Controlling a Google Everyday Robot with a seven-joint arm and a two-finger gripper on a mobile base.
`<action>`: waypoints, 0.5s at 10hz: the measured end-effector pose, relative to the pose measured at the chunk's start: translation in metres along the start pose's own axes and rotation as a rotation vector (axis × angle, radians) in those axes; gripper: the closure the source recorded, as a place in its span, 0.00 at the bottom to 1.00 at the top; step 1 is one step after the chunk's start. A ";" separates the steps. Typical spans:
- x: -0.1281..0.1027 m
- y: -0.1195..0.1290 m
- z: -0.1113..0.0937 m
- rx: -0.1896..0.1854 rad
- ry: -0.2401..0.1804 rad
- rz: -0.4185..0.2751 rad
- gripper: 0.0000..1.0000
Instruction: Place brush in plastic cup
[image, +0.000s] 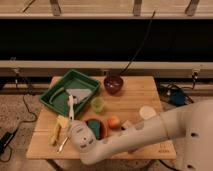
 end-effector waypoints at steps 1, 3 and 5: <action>0.001 -0.001 0.001 0.004 0.002 0.010 0.20; -0.003 -0.012 0.005 0.024 -0.007 0.018 0.20; -0.003 -0.017 0.008 0.036 -0.009 0.024 0.20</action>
